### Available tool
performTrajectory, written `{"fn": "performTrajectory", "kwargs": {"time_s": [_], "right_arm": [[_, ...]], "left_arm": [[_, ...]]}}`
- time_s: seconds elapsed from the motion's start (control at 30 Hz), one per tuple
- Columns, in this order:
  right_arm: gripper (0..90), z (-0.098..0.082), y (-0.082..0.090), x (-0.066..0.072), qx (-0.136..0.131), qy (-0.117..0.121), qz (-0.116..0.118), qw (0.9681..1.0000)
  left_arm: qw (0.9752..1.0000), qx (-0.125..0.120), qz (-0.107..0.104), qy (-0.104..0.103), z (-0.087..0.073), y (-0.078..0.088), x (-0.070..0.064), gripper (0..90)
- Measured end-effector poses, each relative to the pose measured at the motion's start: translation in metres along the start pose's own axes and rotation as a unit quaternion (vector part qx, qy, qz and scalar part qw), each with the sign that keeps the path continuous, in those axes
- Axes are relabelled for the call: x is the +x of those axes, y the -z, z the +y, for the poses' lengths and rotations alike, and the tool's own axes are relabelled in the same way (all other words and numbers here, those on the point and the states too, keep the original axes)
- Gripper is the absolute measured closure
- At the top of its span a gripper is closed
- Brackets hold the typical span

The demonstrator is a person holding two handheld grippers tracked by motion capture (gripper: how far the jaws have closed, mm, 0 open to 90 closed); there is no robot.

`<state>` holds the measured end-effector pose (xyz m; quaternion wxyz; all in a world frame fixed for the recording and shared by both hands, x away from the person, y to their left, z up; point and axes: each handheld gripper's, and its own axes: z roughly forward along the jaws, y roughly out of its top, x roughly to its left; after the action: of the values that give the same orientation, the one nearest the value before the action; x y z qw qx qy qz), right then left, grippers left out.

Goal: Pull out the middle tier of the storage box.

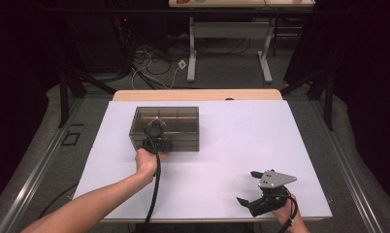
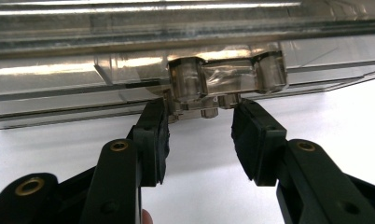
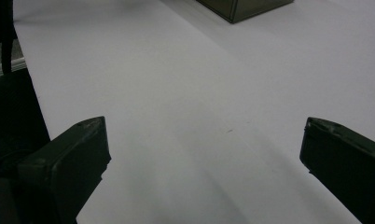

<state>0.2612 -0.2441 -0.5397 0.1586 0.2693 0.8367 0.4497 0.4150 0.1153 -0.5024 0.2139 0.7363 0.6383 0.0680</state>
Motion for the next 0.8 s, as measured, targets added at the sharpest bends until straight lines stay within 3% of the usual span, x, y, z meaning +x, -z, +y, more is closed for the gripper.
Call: {"fn": "performTrajectory", "kwargs": {"time_s": [0.73, 0.8], "right_arm": [[0.8, -0.0002, 0.0, -0.0001, 0.002, -0.001, -0.001, 1.0], [0.8, -0.0001, 0.0, -0.0001, 0.0, 0.001, -0.001, 1.0]], "left_arm": [[1.0, 0.006, 0.001, -0.003, -0.0008, 0.0002, -0.0004, 57.7], [0.9999, 0.007, 0.008, 0.004, -0.0031, -0.0005, 0.0022, 65.0]]}}
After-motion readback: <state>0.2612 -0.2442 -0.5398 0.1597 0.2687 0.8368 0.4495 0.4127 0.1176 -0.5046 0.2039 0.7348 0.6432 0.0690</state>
